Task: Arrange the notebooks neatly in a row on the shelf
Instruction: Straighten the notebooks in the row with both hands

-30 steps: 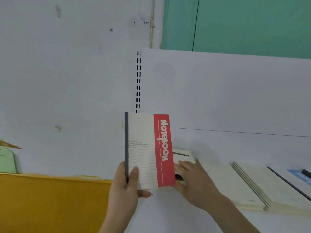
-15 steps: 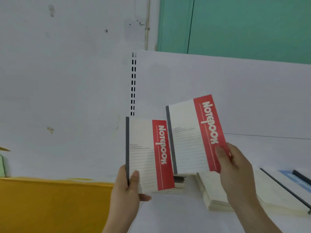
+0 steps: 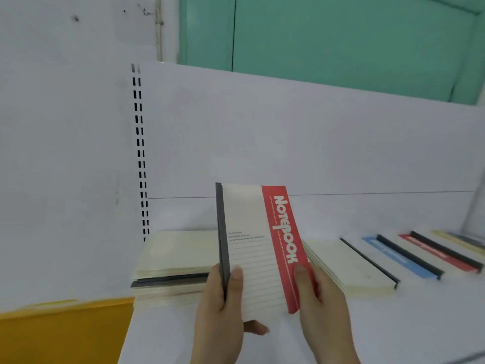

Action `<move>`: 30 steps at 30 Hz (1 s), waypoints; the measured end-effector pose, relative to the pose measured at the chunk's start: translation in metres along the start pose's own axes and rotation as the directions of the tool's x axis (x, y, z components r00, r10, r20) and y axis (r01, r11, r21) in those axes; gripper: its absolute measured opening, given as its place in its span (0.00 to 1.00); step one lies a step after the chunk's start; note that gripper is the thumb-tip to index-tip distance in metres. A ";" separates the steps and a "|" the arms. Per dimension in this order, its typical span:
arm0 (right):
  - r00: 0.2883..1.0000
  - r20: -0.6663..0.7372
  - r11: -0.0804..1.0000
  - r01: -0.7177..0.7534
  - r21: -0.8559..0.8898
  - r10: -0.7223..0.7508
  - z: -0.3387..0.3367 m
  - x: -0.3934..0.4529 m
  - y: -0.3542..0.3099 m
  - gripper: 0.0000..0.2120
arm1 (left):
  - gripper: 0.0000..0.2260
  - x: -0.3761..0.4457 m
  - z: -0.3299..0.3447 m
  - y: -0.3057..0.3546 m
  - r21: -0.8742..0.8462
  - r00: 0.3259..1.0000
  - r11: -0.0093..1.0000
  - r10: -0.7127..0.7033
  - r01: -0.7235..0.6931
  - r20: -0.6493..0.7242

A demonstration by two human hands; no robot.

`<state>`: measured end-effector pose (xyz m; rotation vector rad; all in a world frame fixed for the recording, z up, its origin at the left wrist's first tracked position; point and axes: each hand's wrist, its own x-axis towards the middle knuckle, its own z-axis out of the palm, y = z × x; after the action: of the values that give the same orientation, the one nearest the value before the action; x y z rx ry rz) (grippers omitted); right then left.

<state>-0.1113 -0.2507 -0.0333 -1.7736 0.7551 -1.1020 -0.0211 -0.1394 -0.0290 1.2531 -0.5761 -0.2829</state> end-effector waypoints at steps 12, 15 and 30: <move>0.983 -0.185 0.984 -0.035 -0.177 0.002 -0.153 0.008 0.040 0.14 | 0.10 -0.042 0.143 -0.020 0.050 0.978 0.998 0.031 -0.043 0.207; 0.981 -0.193 0.963 -0.048 -0.266 -0.005 -0.203 0.011 0.061 0.19 | 0.10 -0.058 0.194 -0.027 0.051 0.973 0.996 0.065 -0.078 0.222; 0.969 0.150 0.505 0.232 -0.831 -0.198 -0.446 0.104 0.168 0.38 | 0.15 -0.072 0.448 -0.092 0.289 0.987 0.956 0.004 -0.051 0.161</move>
<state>-0.4792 -0.5700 -0.0540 -2.7812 1.2063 -0.8897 -0.3191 -0.4933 -0.0462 1.5157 -0.7931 -0.2828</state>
